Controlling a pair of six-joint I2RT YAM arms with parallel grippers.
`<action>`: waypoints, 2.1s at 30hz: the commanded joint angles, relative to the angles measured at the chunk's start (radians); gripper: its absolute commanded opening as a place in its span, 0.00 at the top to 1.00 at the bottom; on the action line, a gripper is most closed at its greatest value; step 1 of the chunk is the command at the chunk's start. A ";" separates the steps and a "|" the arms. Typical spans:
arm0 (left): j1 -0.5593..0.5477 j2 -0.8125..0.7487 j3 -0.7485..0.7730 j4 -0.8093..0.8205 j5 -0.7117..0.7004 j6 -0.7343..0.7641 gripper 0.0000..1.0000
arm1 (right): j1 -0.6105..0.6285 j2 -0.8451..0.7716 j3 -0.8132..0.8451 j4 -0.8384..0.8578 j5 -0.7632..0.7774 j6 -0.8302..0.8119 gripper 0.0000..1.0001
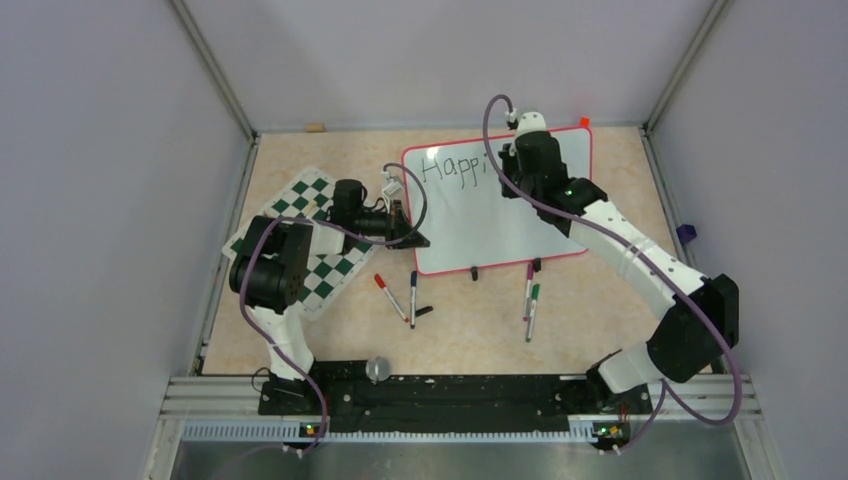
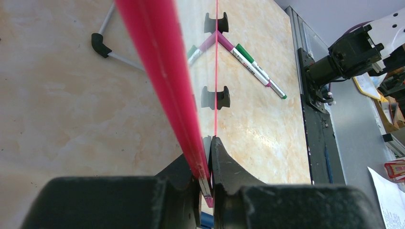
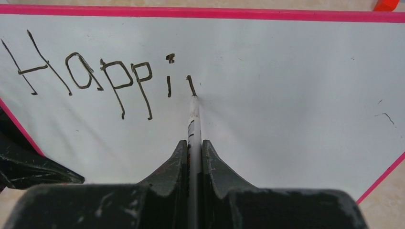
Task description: Write a sentence on the whiteboard
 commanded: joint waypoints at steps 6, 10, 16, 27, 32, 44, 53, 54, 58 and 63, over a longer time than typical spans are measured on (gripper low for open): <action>-0.020 0.020 -0.041 -0.034 0.009 0.102 1.00 | -0.006 0.011 0.047 0.014 0.006 0.003 1.00; -0.021 0.020 -0.041 -0.034 0.009 0.102 1.00 | -0.006 0.038 0.085 0.014 0.009 0.002 1.00; -0.021 0.021 -0.040 -0.034 0.010 0.102 1.00 | -0.007 0.062 0.126 0.014 0.013 -0.006 1.00; -0.020 0.020 -0.038 -0.034 0.009 0.102 1.00 | -0.020 0.067 0.133 0.001 0.062 -0.008 1.00; -0.021 0.018 -0.039 -0.034 0.010 0.102 1.00 | -0.024 0.061 0.123 -0.009 0.086 -0.007 1.00; -0.021 0.014 -0.042 -0.034 0.008 0.103 1.00 | -0.031 0.041 0.098 -0.028 0.087 -0.002 1.00; -0.021 0.013 -0.041 -0.035 0.009 0.103 1.00 | -0.031 0.013 0.055 -0.047 0.024 0.002 1.00; -0.021 0.014 -0.042 -0.035 0.009 0.103 1.00 | -0.031 0.013 0.052 -0.051 0.015 0.001 1.00; -0.021 0.014 -0.042 -0.036 0.009 0.104 1.00 | -0.031 0.012 0.044 -0.067 -0.010 -0.005 1.00; -0.020 0.011 -0.043 -0.035 0.008 0.104 1.00 | -0.031 0.012 0.052 -0.075 -0.002 -0.007 1.00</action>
